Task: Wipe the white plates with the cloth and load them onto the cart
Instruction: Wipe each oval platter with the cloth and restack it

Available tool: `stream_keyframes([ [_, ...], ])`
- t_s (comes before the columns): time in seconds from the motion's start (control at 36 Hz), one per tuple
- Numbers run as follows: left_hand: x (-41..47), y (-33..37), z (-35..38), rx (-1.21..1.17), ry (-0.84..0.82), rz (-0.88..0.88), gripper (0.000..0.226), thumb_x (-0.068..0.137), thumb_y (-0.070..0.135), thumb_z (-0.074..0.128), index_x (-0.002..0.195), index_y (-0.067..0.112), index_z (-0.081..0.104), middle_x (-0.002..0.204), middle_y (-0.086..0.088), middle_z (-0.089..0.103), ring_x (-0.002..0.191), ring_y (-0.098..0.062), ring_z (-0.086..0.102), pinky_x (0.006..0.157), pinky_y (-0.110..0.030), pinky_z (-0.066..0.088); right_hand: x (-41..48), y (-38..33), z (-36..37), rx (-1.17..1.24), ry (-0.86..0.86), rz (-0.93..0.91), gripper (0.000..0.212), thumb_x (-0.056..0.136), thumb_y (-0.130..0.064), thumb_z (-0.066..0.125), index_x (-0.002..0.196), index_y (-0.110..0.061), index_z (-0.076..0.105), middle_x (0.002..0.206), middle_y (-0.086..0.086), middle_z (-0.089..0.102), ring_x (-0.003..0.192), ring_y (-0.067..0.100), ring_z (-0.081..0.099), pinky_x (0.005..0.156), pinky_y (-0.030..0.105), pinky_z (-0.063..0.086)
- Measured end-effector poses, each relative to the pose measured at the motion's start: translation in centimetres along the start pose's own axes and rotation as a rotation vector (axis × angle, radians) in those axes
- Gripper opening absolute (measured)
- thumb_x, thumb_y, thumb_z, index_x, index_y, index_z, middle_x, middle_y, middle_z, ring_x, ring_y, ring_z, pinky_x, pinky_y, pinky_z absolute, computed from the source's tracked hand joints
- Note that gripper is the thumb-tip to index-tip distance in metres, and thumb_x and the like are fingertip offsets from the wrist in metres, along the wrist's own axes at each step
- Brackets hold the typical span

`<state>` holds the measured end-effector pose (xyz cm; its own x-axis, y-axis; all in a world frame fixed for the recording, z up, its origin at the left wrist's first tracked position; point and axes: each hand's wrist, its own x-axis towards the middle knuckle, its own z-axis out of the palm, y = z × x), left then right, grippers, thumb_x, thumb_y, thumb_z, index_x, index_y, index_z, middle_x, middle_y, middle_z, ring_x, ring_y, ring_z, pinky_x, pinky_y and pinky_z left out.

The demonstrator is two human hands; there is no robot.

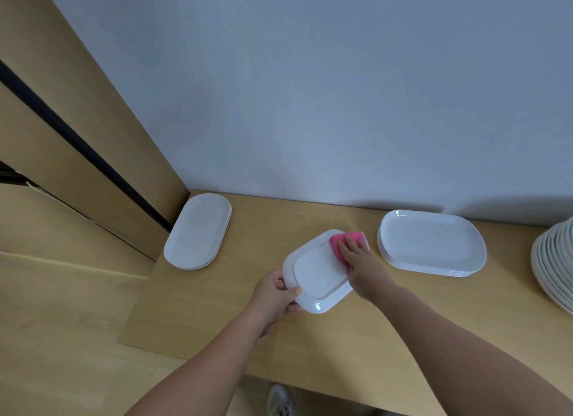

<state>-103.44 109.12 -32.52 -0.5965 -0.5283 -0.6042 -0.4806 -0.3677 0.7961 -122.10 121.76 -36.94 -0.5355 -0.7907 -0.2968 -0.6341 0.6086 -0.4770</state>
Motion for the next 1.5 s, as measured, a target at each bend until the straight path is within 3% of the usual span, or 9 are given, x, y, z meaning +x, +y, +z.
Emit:
stream_keyframes([
  [0.22, 0.2, -0.5, 0.4, -0.038, 0.004, -0.039, 0.022, 0.09, 0.001, 0.065, 0.109, 0.004, 0.054, 0.111, -0.022, 0.066, 0.096, -0.03, 0.069, 0.07, -0.032, 0.06, -2.7, -2.8, 1.2, -0.084, -0.086, -0.095, 0.076, 0.093, -0.001, 0.038, 0.153, -0.035, 0.006, 0.16, -0.014, -0.006, 0.148, 0.015, -0.01, 0.114, 0.056, 0.022],
  [0.42, -0.4, 0.0, -0.5, -0.002, -0.02, 0.022, 0.026, 0.09, 0.004, 0.065, 0.113, 0.01, 0.054, 0.109, -0.015, 0.068, 0.096, -0.024, 0.068, 0.067, -0.026, 0.057, -4.6, -2.2, -0.4, -0.038, -0.061, -0.215, 0.072, 0.091, 0.007, 0.04, 0.149, -0.034, 0.031, 0.157, -0.02, 0.018, 0.147, 0.008, 0.015, 0.114, 0.025, 0.024],
  [0.56, -1.0, 1.5, -1.6, 0.03, -0.001, 0.108, 0.026, 0.091, 0.002, 0.061, 0.115, 0.011, 0.053, 0.11, -0.015, 0.068, 0.101, -0.026, 0.067, 0.072, -0.03, 0.058, -5.1, -2.9, -2.2, 0.113, 0.093, -0.23, 0.056, 0.094, 0.005, 0.041, 0.139, -0.025, 0.05, 0.149, -0.016, 0.04, 0.138, 0.011, 0.038, 0.109, 0.024, 0.033],
  [0.81, -2.8, 4.7, -4.6, 0.104, 0.083, 0.308, 0.022, 0.091, 0.0, 0.059, 0.111, 0.009, 0.058, 0.097, -0.016, 0.074, 0.096, -0.034, 0.069, 0.09, -0.047, 0.054, -4.9, -5.5, -4.5, 0.304, 0.21, -0.268, 0.055, 0.092, 0.009, 0.043, 0.136, -0.023, 0.055, 0.145, -0.015, 0.044, 0.117, 0.008, 0.052, 0.097, 0.02, 0.038],
  [1.03, -3.8, 5.2, -9.8, 0.178, 0.321, 0.441, 0.025, 0.091, 0.006, 0.062, 0.102, 0.028, 0.064, 0.088, 0.005, 0.076, 0.085, -0.011, 0.071, 0.07, -0.019, 0.053, -4.7, -8.1, -5.9, 0.261, 0.245, -0.301, 0.055, 0.091, 0.005, 0.048, 0.134, -0.028, 0.056, 0.133, -0.034, 0.036, 0.125, -0.005, 0.041, 0.101, 0.016, 0.034],
  [1.14, -3.9, 4.7, -12.2, 0.249, 0.381, 0.453, 0.024, 0.091, 0.01, 0.06, 0.101, 0.032, 0.064, 0.092, 0.007, 0.075, 0.087, -0.011, 0.07, 0.076, -0.03, 0.054, -4.4, -9.8, -5.7, 0.271, 0.254, -0.335, 0.055, 0.089, 0.01, 0.048, 0.132, -0.023, 0.058, 0.134, -0.027, 0.041, 0.127, 0.002, 0.044, 0.104, 0.019, 0.035],
  [1.28, -3.8, 4.0, -14.8, 0.357, 0.467, 0.451, 0.027, 0.091, 0.015, 0.058, 0.089, 0.042, 0.06, 0.089, 0.016, 0.072, 0.08, -0.004, 0.065, 0.063, -0.023, 0.043, -4.2, -11.6, -5.5, 0.264, 0.234, -0.358, 0.055, 0.09, 0.009, 0.048, 0.132, -0.026, 0.058, 0.134, -0.031, 0.04, 0.125, 0.003, 0.048, 0.102, 0.024, 0.041],
  [1.42, -3.2, 3.5, -16.7, 0.437, 0.498, 0.468, 0.025, 0.092, 0.014, 0.058, 0.089, 0.039, 0.06, 0.087, 0.012, 0.07, 0.084, -0.013, 0.065, 0.077, -0.036, 0.052, -4.0, -13.3, -5.2, 0.229, 0.234, -0.343, 0.056, 0.091, 0.006, 0.048, 0.133, -0.029, 0.056, 0.125, -0.045, 0.031, 0.116, -0.01, 0.041, 0.09, -0.002, 0.026],
  [1.5, -2.6, 3.2, -17.7, 0.484, 0.511, 0.484, 0.018, 0.094, 0.015, 0.059, 0.108, 0.024, 0.066, 0.096, 0.015, 0.07, 0.09, -0.01, 0.065, 0.082, -0.033, 0.053, -3.8, -14.1, -4.8, 0.208, 0.228, -0.332, 0.054, 0.092, 0.005, 0.048, 0.134, -0.029, 0.056, 0.129, -0.041, 0.032, 0.12, -0.008, 0.041, 0.09, 0.001, 0.028],
])
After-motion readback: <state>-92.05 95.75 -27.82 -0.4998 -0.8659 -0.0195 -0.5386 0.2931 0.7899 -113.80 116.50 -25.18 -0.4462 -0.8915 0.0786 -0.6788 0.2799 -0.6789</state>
